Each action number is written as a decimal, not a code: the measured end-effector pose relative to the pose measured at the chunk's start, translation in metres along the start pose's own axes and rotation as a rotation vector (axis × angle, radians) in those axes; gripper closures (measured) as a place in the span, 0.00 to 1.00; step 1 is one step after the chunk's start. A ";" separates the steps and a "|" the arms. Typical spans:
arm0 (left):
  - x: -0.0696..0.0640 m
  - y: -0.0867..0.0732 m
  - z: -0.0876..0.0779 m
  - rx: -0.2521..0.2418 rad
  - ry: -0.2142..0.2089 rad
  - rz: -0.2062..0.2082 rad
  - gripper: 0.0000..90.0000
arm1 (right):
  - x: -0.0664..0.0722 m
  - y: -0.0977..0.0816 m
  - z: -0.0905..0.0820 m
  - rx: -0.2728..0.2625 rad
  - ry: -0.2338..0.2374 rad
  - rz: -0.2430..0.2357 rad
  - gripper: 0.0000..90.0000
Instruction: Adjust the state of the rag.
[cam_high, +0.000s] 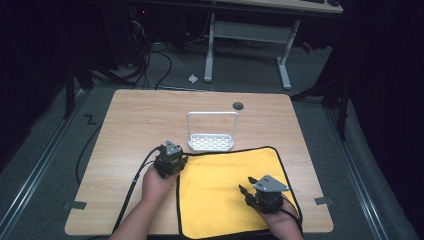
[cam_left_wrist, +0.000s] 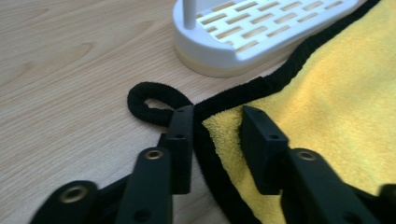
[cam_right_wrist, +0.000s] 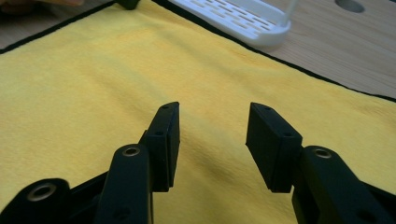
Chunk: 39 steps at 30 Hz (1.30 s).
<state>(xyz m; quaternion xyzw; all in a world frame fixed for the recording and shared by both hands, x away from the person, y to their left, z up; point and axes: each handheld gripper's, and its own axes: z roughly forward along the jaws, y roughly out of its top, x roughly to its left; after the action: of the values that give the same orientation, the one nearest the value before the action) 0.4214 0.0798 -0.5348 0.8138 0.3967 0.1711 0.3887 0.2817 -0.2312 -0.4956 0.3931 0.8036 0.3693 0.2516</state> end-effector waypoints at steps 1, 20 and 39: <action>-0.001 0.000 0.000 0.000 -0.006 0.011 0.81 | 0.004 0.001 0.001 -0.001 0.005 -0.009 0.61; 0.016 -0.003 -0.002 -0.013 -0.139 -0.130 0.90 | 0.104 0.032 0.051 0.059 0.210 -0.167 0.57; 0.018 -0.003 -0.003 -0.009 -0.144 -0.138 0.90 | 0.151 0.042 0.081 0.111 0.327 -0.220 0.71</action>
<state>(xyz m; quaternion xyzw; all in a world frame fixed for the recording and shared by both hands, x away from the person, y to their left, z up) 0.4294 0.0962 -0.5361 0.7930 0.4218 0.0867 0.4310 0.2715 -0.0586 -0.5279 0.2512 0.8910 0.3534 0.1346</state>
